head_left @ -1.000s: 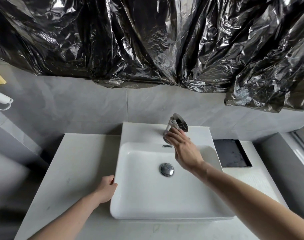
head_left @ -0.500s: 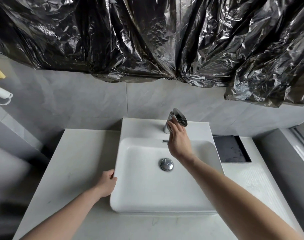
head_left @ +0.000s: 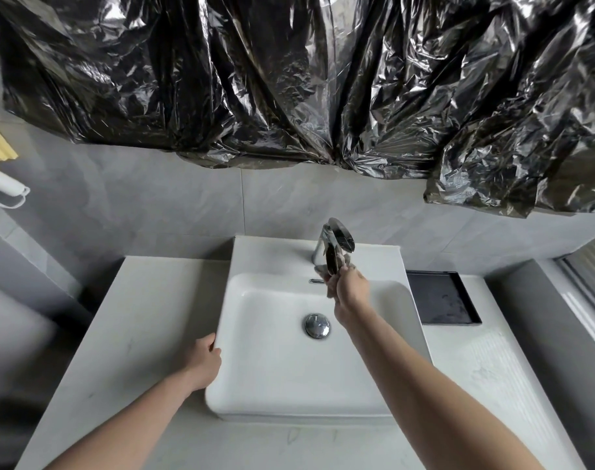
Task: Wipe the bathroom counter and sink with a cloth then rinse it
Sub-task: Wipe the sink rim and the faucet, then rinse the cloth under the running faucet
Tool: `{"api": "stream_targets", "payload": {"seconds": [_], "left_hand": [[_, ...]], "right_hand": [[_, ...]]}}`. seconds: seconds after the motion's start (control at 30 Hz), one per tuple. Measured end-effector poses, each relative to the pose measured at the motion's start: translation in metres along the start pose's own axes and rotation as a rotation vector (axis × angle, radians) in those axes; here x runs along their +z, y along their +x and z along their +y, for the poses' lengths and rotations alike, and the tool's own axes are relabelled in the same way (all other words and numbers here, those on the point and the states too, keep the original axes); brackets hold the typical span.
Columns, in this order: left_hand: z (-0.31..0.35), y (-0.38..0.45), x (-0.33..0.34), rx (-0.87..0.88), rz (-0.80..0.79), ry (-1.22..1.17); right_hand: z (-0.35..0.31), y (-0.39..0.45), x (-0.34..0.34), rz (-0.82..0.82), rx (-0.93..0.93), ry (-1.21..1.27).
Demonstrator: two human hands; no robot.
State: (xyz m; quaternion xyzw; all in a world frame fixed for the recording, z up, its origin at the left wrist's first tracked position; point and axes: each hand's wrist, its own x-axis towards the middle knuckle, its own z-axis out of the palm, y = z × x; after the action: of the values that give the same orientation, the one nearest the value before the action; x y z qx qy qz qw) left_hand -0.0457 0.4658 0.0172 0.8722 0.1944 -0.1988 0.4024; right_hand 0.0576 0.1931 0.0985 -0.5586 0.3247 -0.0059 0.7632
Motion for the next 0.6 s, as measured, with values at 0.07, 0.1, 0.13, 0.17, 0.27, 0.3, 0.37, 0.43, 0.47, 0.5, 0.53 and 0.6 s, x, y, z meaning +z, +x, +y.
{"api": "stream_targets", "payload": {"seconds": [0.07, 0.1, 0.13, 0.17, 0.27, 0.3, 0.37, 0.43, 0.47, 0.5, 0.53, 0.6], "left_hand": [[-0.002, 0.0, 0.003, -0.029, 0.01, -0.013], [-0.002, 0.001, 0.004, -0.046, 0.013, -0.024], [0.0, 0.001, 0.002, -0.058, 0.014, -0.008], [0.005, -0.001, 0.0, -0.062, 0.012, 0.03], [0.036, -0.013, -0.004, -0.019, 0.082, 0.156], [0.051, -0.016, -0.004, 0.043, 0.113, 0.151], [0.092, -0.022, -0.001, 0.21, 0.145, 0.09], [0.144, -0.028, 0.001, 0.345, 0.137, 0.019], [0.171, -0.031, 0.002, 0.37, 0.122, -0.02], [0.197, -0.032, 0.005, 0.395, 0.105, -0.077], [0.221, -0.033, 0.008, 0.383, 0.069, -0.134], [0.259, -0.033, 0.014, 0.332, -0.007, -0.218]], "right_hand": [[-0.001, -0.015, -0.013, -0.06, -0.034, -0.155], [-0.002, -0.024, -0.022, -0.106, -0.033, -0.209], [-0.002, -0.03, -0.032, -0.185, -0.01, -0.241], [-0.003, -0.036, -0.042, -0.247, 0.005, -0.261], [-0.001, -0.042, -0.074, -0.329, -0.003, -0.309], [-0.004, -0.044, -0.084, -0.32, 0.001, -0.339], [-0.015, -0.053, -0.1, -0.296, -0.009, -0.401], [-0.031, -0.06, -0.116, -0.278, -0.04, -0.448], [-0.039, -0.063, -0.122, -0.285, -0.065, -0.455], [-0.045, -0.065, -0.128, -0.31, -0.087, -0.456], [-0.053, -0.069, -0.131, -0.339, -0.1, -0.473], [-0.065, -0.073, -0.136, -0.376, -0.111, -0.529]]}}
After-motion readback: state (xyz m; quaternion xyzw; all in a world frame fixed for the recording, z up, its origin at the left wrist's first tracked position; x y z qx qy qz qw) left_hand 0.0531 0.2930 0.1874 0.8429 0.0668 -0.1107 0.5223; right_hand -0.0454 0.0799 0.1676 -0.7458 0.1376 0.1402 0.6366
